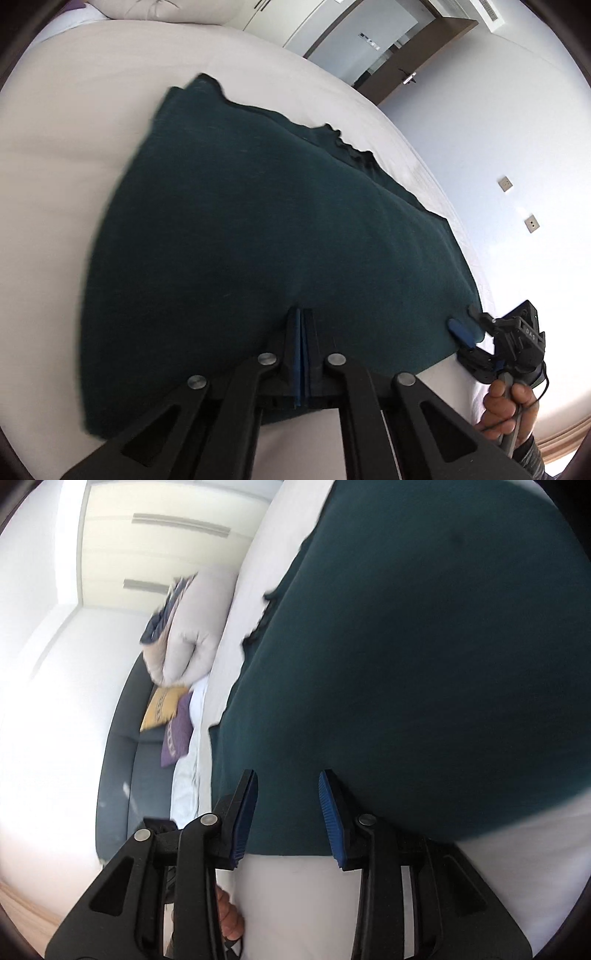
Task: Fold small clothes
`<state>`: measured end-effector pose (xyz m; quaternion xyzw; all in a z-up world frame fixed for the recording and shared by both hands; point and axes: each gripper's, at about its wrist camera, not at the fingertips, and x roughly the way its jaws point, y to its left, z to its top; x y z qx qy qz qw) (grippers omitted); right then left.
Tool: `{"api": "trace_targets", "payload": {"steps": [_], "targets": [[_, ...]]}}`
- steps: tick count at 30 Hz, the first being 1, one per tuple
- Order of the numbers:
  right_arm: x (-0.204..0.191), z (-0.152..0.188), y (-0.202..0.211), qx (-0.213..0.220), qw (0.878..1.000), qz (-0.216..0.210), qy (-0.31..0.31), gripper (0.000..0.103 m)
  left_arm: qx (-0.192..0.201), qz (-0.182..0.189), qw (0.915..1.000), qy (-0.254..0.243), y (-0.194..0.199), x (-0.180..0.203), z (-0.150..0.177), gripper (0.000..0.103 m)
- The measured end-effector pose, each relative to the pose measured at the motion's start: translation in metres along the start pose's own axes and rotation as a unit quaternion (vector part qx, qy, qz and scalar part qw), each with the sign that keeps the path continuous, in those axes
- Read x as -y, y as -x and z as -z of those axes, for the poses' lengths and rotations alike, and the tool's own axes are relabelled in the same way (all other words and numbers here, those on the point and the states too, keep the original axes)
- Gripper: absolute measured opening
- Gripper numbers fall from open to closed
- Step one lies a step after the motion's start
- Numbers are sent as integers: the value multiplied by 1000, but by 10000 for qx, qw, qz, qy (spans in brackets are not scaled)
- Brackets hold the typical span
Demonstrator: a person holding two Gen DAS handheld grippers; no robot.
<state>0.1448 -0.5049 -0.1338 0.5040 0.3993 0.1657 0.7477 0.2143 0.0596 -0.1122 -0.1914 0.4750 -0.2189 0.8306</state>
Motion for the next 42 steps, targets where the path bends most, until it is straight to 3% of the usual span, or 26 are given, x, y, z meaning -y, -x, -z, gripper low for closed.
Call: {"api": "trace_targets", "payload": {"steps": [2, 7, 8, 9, 11, 13, 15, 18, 20, 21, 23, 25, 28, 29, 31, 32, 35, 36, 38, 42], "targets": [[13, -7, 26, 340, 9993, 44, -149, 32, 39, -82, 9999, -48, 9, -5, 2, 3], [34, -24, 93, 1258, 9896, 638, -267, 32, 162, -411, 9990, -57, 37, -13, 7, 4], [35, -25, 101, 1347, 9882, 660, -324, 35, 162, -457, 9987, -174, 41, -5, 7, 15], [34, -24, 108, 1439, 9865, 699, -355, 37, 178, -417, 9986, -289, 41, 6, 7, 34], [22, -20, 111, 1478, 9866, 641, -265, 42, 255, -106, 9984, -496, 38, 37, 7, 58], [0, -14, 93, 1270, 9909, 441, -42, 42, 185, 450, 9965, -676, 24, 71, 7, 68], [-25, -9, 63, 954, 9947, 294, 249, 42, 25, 854, 9933, -772, 2, 99, 7, 69], [-47, -8, 12, 524, 9979, 93, 375, 42, -185, 645, 9945, -810, -33, 110, 4, 67], [-51, -6, -9, 321, 9991, 36, 277, 42, -365, 624, 9963, -470, -48, 95, 1, 57], [-46, -7, -22, 200, 9996, 86, 180, 42, -343, 669, 9965, -353, -48, 86, 0, 40], [-30, -5, -34, 110, 9992, 373, -36, 39, -366, 720, 9965, -196, -41, 63, -2, 27], [-12, -8, -33, 208, 9996, 54, -202, 36, -307, 803, 9963, -41, -29, 40, -1, 25], [-2, -13, -14, 498, 9986, 117, -135, 35, -102, 732, 9969, 269, -6, 4, -6, 25], [1, -15, -6, 557, 9982, 204, -100, 37, 44, 517, 9979, 384, 8, -11, -8, 27], [0, -21, 1, 694, 9968, 400, -57, 38, 360, 462, 9952, 783, 35, -42, -13, 30], [-1, -24, 7, 751, 9959, 496, -42, 40, 565, 338, 9926, 1023, 49, -57, -18, 45], [-12, -30, 24, 956, 9940, 526, 42, 55, 948, 113, 9866, 1324, 73, -79, -29, 77], [-17, -31, 28, 994, 9938, 483, 86, 60, 980, 24, 9863, 1330, 76, -81, -33, 79], [-30, -35, 27, 962, 9943, 401, 212, 61, 852, 239, 9878, 1284, 71, -77, -41, 79], [-59, -42, -3, 511, 9972, 252, 485, 61, 178, 594, 9909, 1194, 37, -63, -48, 79]]}}
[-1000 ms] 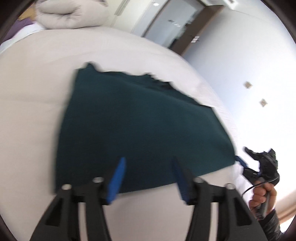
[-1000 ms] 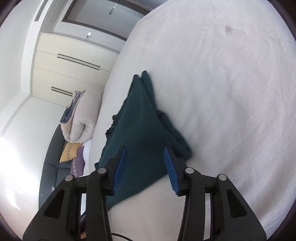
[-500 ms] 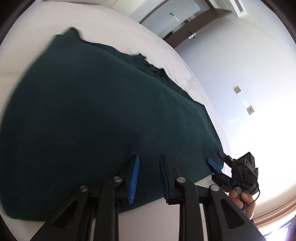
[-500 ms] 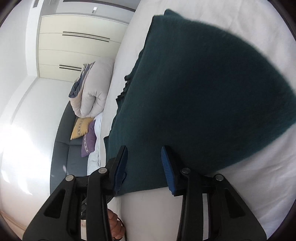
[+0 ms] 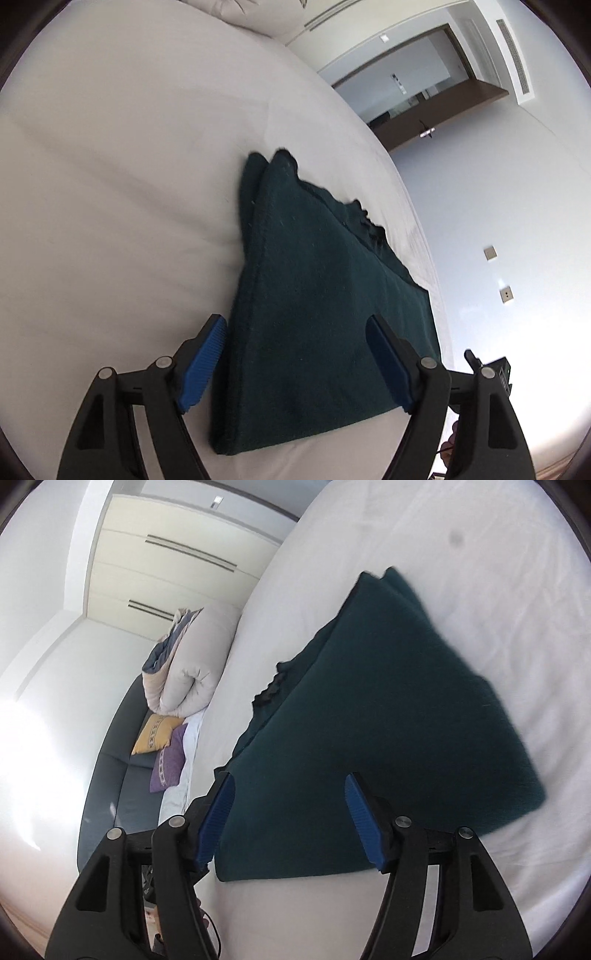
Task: Fold small clothes
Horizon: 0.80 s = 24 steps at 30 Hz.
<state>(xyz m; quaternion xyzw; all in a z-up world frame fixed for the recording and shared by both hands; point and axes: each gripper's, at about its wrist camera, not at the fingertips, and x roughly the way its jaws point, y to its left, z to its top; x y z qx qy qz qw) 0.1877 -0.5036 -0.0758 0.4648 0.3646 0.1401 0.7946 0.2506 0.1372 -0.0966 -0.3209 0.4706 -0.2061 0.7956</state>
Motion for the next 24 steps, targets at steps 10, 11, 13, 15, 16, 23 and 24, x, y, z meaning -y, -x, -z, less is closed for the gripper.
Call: {"api": "trace_targets", "payload": {"steps": [10, 11, 13, 15, 16, 23, 24], "targets": [[-41, -23, -98, -810, 9964, -230, 98, 61, -716, -245, 9965, 343, -44, 4, -18, 80], [-42, -25, -107, -861, 9960, -224, 95, 61, -771, -257, 9959, 390, -43, 3, -18, 76], [-44, -28, -120, -959, 9951, -201, 89, 61, -876, -288, 9945, 493, -42, 1, -19, 71], [-45, -28, -126, -1039, 9943, -194, 102, 61, -974, -182, 9928, 671, -39, -4, -19, 67], [-47, -29, -133, -1097, 9937, -212, 118, 61, -1017, -117, 9919, 753, -40, -5, -19, 67], [-46, -25, -161, -1387, 9902, -120, 128, 61, -1248, 164, 9874, 961, -43, -15, -22, 43], [-44, -24, -162, -1388, 9902, -118, 121, 61, -1279, 203, 9863, 1024, -42, -20, -22, 34]]}}
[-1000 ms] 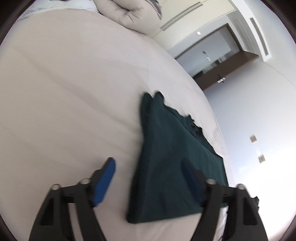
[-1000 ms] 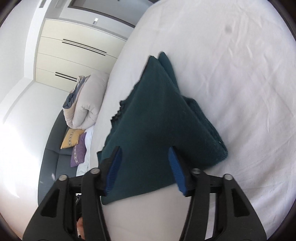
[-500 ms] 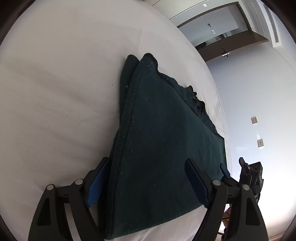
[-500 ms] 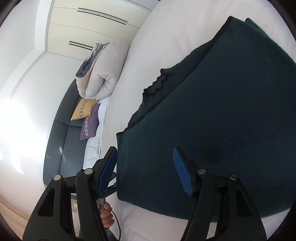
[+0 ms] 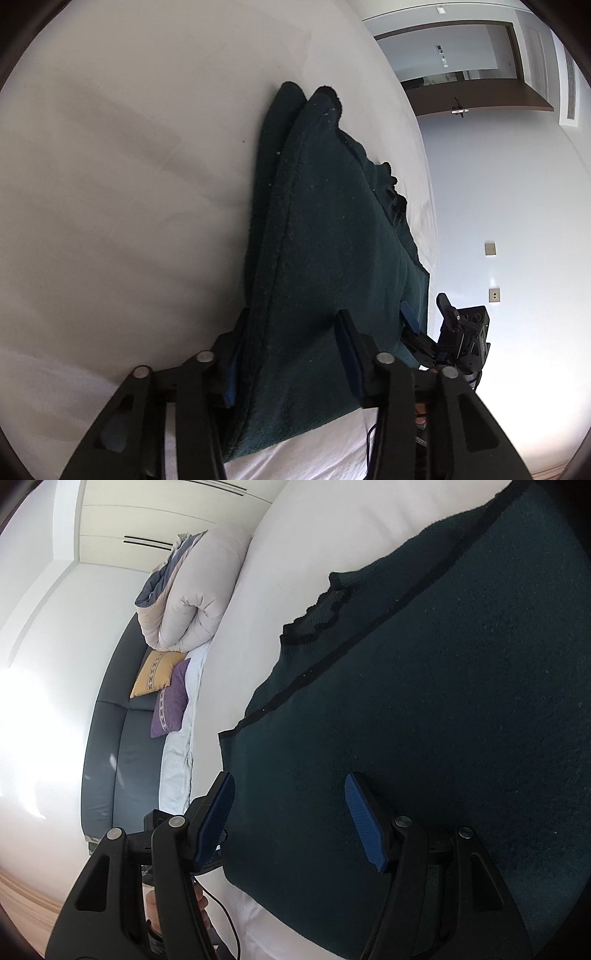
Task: Fold small clothes
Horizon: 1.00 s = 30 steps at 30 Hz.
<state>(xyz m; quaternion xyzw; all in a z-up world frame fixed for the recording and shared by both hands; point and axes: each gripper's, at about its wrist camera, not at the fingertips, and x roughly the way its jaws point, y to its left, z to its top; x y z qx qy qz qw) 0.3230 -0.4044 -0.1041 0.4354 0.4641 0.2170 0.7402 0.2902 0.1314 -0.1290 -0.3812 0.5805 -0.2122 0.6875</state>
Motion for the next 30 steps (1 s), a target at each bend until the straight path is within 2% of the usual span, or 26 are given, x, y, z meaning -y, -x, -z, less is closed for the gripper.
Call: {"api": "trace_targets", "payload": {"steps": [2, 6, 14, 18, 22, 25, 26, 28, 29, 30], "targets": [[1, 0, -3, 9, 10000, -37, 17, 61, -41, 94, 9999, 101, 1, -8, 0, 27], [2, 0, -6, -28, 10000, -28, -6, 61, -14, 148, 9999, 11, 5, -7, 3, 20], [4, 0, -8, -74, 9999, 62, -55, 61, 254, 578, 9973, 365, 9, -17, 6, 16], [9, 1, -12, -75, 10000, 22, 0, 61, 403, 591, 9970, 288, 16, -3, 9, 15], [11, 2, -9, -91, 9999, -146, 6, 61, 500, 484, 9976, -13, 22, 32, 10, 15], [16, -1, 2, -107, 9985, -407, -340, 65, 517, 416, 9970, -396, 19, 74, 15, 15], [17, -1, 9, -63, 9977, -533, -413, 70, 500, 390, 9964, -569, 15, 92, 17, 14], [20, -4, 23, -13, 9967, -671, -456, 71, 423, 390, 9944, -884, 3, 125, 22, 10], [23, -6, 31, -10, 9955, -794, -514, 71, 337, 443, 9929, -1055, -8, 144, 26, 5], [27, -8, 39, 0, 9940, -923, -592, 72, 199, 482, 9912, -1219, -21, 162, 32, 5]]}}
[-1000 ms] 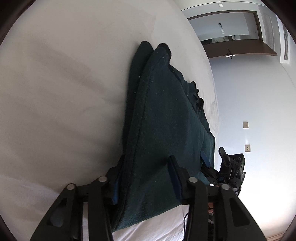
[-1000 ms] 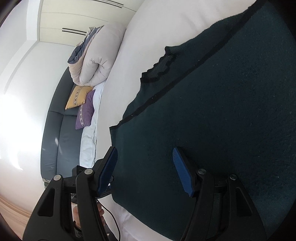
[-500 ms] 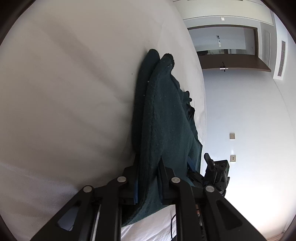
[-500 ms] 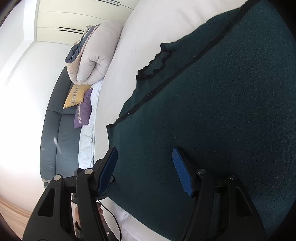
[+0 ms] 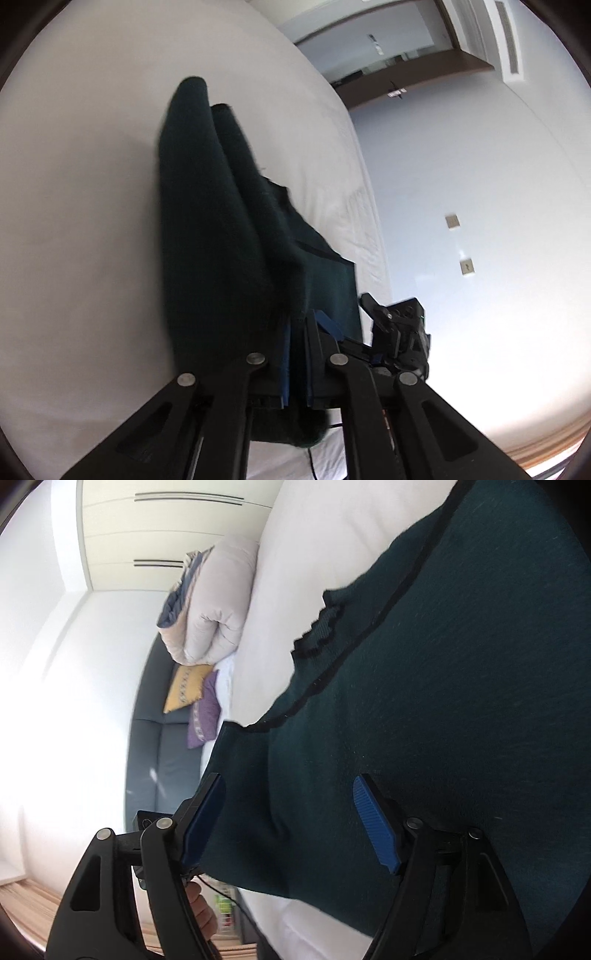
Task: Fold small clothes
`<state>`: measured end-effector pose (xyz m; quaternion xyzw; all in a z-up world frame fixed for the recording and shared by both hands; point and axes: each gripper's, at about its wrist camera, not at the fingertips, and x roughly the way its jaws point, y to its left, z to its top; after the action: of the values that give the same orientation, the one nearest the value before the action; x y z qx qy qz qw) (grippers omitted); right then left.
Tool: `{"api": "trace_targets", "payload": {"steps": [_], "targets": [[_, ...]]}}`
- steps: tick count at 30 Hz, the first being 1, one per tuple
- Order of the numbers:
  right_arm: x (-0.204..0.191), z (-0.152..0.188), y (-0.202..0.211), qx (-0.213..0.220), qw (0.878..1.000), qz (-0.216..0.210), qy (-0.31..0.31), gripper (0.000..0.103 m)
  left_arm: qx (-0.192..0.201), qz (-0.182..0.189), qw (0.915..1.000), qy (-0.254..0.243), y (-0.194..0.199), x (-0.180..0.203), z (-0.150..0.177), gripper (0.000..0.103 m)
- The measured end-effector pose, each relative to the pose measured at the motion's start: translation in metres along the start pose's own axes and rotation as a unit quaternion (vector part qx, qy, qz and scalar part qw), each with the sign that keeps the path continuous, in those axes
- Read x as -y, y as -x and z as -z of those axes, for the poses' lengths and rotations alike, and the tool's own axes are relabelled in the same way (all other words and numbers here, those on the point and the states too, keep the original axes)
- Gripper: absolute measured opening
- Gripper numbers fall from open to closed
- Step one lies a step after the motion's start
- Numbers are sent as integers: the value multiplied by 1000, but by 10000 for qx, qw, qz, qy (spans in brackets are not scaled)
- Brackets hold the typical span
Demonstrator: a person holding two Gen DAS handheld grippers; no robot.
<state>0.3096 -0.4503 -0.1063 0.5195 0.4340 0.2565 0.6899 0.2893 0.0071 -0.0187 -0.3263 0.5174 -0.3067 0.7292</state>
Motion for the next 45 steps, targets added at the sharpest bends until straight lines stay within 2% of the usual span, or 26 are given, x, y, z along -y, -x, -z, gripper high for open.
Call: {"api": "trace_targets", "payload": {"steps": [2, 4, 7, 8, 10, 13, 15, 16, 18, 19, 21, 23, 26, 28, 30, 34, 36, 38, 40, 42, 45], "targets": [[5, -6, 16, 73, 9997, -201, -137, 74, -200, -191, 9986, -460, -31, 33, 7, 5], [11, -13, 34, 172, 9988, -384, -254, 75, -435, -220, 9960, -748, -63, 56, 15, 5], [26, -22, 47, 167, 9975, -458, -512, 76, -618, -423, 9917, -1048, -104, 68, 30, 5], [30, -24, 48, 138, 9976, -397, -557, 76, -642, -482, 9906, -1109, -109, 68, 36, 5], [36, -25, 50, 83, 9978, -373, -545, 76, -663, -376, 9884, -1316, -107, 71, 46, 6], [35, -25, 49, 35, 9985, -357, -409, 76, -367, -278, 9912, -1238, -84, 57, 41, 13], [33, -24, 44, 30, 9988, -306, -385, 76, -94, -254, 9958, -880, -64, 33, 31, 35], [29, -23, 40, 3, 9990, -278, -351, 76, -30, -303, 9969, -725, -57, 25, 28, 43], [23, -21, 30, -115, 9993, -207, -290, 76, 73, -267, 9979, -590, -43, 14, 29, 81], [18, -19, 24, -188, 9994, -159, -243, 76, 136, -241, 9979, -591, -37, 11, 31, 85], [9, -17, 13, -264, 9996, -15, -122, 76, 309, -87, 9975, -623, -22, 8, 36, 85], [1, -16, 10, -98, 9995, 309, -9, 76, 476, 95, 9973, -560, -8, 3, 37, 85], [-19, -17, 19, 137, 9986, 453, 221, 76, 703, -5, 9963, -490, 12, -13, 34, 85], [-47, -16, 21, 154, 9939, 816, 722, 76, 762, -23, 9963, -397, 18, -24, 36, 85], [-74, -11, 7, -104, 9862, 1109, 1222, 76, 816, 113, 9964, -199, 24, -39, 44, 85], [-124, 10, -63, -1089, 9498, 1921, 2215, 76, 712, 282, 9970, 94, 25, -64, 68, 85], [-128, 15, -98, -1438, 9373, 2217, 2272, 75, 631, 280, 9975, 162, 26, -72, 78, 85], [-129, 14, -121, -1556, 9304, 2443, 2246, 75, 579, 314, 9977, 185, 30, -78, 85, 85], [-125, 14, -140, -1689, 9273, 2570, 2133, 65, 601, 323, 9975, 183, 37, -81, 91, 85], [-123, 17, -150, -1811, 9185, 2735, 2209, 39, 625, 354, 9972, 205, 43, -85, 94, 85], [-123, 23, -155, -1878, 9086, 2861, 2394, 20, 672, 402, 9965, 276, 49, -89, 98, 85]]}}
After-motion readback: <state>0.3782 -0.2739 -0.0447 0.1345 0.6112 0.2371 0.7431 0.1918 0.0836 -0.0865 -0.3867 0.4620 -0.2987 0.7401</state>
